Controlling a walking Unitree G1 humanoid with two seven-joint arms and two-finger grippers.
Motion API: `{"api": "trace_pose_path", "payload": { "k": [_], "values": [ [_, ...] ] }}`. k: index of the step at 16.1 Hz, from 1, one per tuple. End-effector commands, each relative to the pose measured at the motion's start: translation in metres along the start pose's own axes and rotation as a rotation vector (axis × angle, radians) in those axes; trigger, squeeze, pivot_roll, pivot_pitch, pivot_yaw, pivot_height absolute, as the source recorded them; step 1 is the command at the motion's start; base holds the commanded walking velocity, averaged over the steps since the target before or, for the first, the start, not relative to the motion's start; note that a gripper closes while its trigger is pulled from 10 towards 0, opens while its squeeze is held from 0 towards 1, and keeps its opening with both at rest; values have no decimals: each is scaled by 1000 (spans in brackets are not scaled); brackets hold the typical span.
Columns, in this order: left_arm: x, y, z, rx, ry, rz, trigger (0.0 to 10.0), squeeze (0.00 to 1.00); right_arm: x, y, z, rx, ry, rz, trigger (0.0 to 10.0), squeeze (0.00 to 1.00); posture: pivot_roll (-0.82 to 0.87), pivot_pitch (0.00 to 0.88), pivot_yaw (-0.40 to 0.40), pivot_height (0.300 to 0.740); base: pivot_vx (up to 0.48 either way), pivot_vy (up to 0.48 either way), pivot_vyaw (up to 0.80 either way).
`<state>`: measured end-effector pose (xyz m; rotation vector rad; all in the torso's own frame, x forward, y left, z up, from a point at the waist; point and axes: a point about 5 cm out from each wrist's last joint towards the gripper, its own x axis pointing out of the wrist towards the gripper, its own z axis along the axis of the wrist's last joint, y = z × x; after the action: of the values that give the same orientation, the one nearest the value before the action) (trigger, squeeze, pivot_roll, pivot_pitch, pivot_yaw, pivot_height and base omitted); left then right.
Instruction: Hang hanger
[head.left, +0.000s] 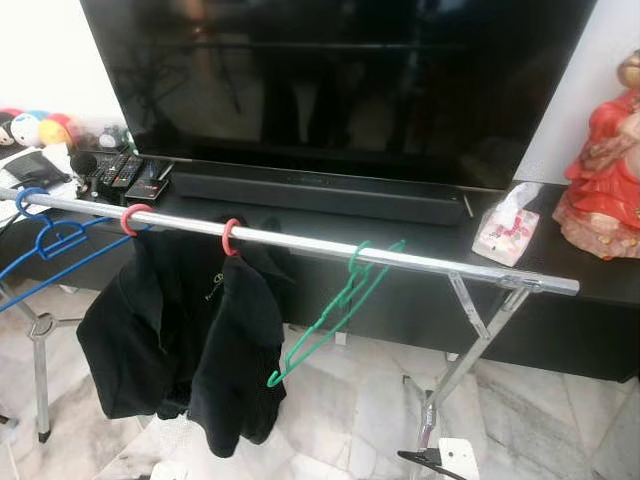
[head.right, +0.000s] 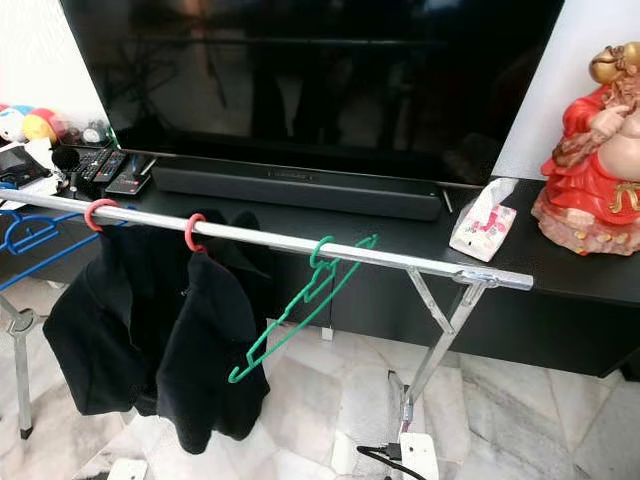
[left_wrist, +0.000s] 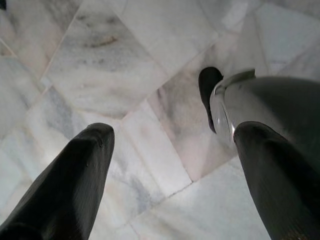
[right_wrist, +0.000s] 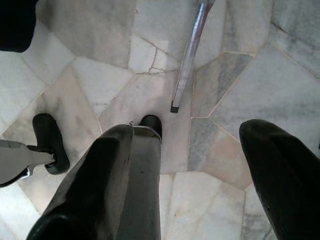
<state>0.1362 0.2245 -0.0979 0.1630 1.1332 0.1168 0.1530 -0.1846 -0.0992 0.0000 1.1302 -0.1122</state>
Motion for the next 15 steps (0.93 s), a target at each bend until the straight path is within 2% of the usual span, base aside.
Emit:
{"api": "trace_pose_path", "payload": {
  "k": [1, 7, 15],
  "values": [
    [-1, 2, -7, -7, 24, 7, 10000, 0, 0, 1, -3, 23, 5, -6, 10000, 0, -118, 0, 3, 727, 0, 0, 0],
    [0, -1, 0, -27, 0, 3, 10000, 0, 0, 2, 1, 23, -17, 16, 10000, 0, -120, 0, 1, 727, 0, 0, 0],
    [1, -1, 21, -70, -86, -1, 10000, 0, 0, 3, 4, 26, -31, 54, 10000, 0, -119, 0, -9, 727, 0, 0, 0]
  ]
}}
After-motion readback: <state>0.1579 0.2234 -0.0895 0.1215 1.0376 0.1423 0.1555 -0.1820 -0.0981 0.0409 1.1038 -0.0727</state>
